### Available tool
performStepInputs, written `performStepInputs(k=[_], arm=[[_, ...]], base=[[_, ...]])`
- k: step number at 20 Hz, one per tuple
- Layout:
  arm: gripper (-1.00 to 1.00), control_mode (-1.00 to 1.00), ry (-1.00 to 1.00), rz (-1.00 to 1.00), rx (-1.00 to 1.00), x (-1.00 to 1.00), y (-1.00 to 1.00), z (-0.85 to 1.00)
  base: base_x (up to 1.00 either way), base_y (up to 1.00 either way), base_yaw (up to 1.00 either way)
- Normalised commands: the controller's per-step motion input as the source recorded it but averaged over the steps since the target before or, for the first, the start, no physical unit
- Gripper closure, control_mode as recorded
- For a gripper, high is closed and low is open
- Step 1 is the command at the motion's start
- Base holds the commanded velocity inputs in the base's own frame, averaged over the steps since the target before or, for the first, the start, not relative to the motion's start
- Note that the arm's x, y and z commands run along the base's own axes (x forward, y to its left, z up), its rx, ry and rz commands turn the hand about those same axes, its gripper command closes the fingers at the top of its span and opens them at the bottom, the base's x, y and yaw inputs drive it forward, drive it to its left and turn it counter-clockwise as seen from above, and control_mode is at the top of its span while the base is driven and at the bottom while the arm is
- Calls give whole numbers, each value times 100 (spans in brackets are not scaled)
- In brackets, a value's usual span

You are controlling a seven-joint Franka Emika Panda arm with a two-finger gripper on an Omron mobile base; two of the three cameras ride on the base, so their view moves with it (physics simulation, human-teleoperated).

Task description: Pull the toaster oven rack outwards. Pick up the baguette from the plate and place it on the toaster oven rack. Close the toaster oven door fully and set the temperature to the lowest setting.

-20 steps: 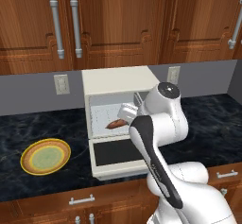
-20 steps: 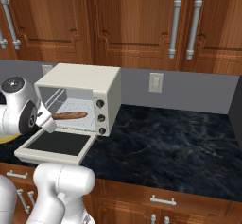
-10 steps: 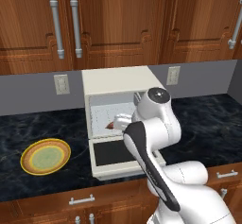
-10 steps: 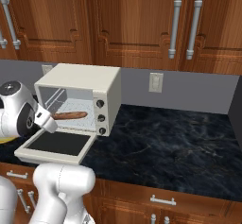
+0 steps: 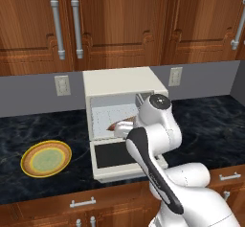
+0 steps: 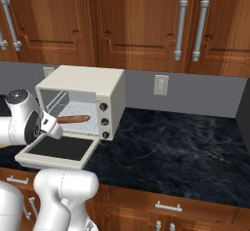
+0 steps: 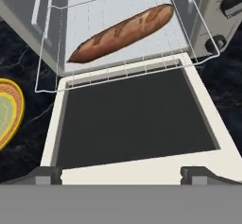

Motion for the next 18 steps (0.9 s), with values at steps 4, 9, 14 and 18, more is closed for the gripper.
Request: performStepInputs(k=[4,9,14,18], arm=[[-100,-100,-3,6,0,14,0,-16],[-100,-100,-3,4,-1,17,0,-15],[-100,-100,0,2,-6,17,8,-18],[-100,-100,0,0,-8,15,15,-21]], base=[[0,0,0],[0,0,0],[0,0,0],[0,0,0]])
